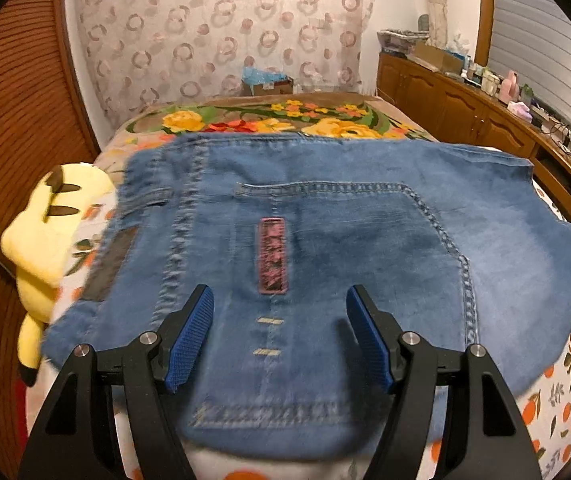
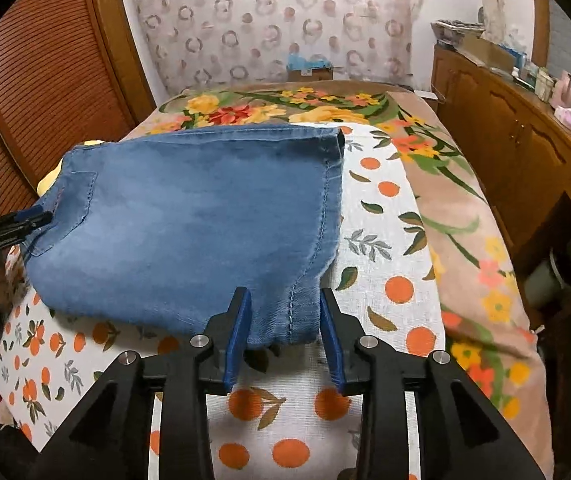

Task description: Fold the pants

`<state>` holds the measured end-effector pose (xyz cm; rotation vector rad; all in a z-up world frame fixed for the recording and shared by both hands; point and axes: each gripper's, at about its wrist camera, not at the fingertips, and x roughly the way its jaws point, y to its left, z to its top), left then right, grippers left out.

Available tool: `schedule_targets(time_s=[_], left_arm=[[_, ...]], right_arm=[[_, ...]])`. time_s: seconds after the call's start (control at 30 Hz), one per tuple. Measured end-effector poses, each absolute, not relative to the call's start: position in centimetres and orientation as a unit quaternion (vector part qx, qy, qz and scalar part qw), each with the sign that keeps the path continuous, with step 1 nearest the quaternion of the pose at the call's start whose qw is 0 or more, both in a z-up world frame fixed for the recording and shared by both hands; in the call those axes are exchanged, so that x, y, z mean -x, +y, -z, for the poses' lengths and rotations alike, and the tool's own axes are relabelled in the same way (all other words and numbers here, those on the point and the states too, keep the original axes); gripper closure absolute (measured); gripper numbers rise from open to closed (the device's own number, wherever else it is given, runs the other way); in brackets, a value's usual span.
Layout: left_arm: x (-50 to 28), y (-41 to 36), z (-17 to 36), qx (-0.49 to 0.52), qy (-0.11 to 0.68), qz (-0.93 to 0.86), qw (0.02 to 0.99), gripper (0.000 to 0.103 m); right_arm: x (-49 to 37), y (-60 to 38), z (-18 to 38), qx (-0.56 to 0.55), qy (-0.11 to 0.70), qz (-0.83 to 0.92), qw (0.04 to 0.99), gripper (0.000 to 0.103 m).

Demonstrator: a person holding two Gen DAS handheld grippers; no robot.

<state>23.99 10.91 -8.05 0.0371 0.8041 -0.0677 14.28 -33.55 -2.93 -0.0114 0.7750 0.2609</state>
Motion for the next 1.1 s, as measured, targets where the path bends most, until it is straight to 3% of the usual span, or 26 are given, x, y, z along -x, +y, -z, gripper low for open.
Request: schedule_targets(time_s=[0.3, 0.53, 0.67, 0.87, 1.03, 1.1], left_arm=[[-21.0, 17.6, 6.2, -0.001, 0.365, -0.042, 0.930, 0.033], [-21.2, 21.8, 7.9, 0.013, 0.385, -0.093, 0.918, 0.033], [-21.6, 22.5, 9.2, 0.022, 0.400, -0.098, 0.911, 0.033], [-22.0, 22.9, 9.9, 0.033, 0.408, -0.096, 0.908, 0.033], [-22.3, 22.9, 10.4, 0.046, 0.413, -0.086, 0.906, 0.040], [-22.4, 22.9, 10.4, 0.048, 0.412, -0.082, 0.906, 0.043]], right_arm=[[-14.5, -33.1, 3.8, -0.010, 0.379, -0.115, 0.918, 0.059], [-15.8, -32.2, 4.9, -0.007, 0.390, -0.113, 0.914, 0.058], [-16.1, -31.3, 5.0, 0.004, 0.386, -0.114, 0.916, 0.048], [-16.5, -30.5, 5.3, 0.020, 0.383, -0.125, 0.915, 0.048], [-16.6, -30.2, 5.4, 0.025, 0.379, -0.128, 0.916, 0.048], [-16.5, -30.1, 5.5, 0.027, 0.377, -0.129, 0.917, 0.054]])
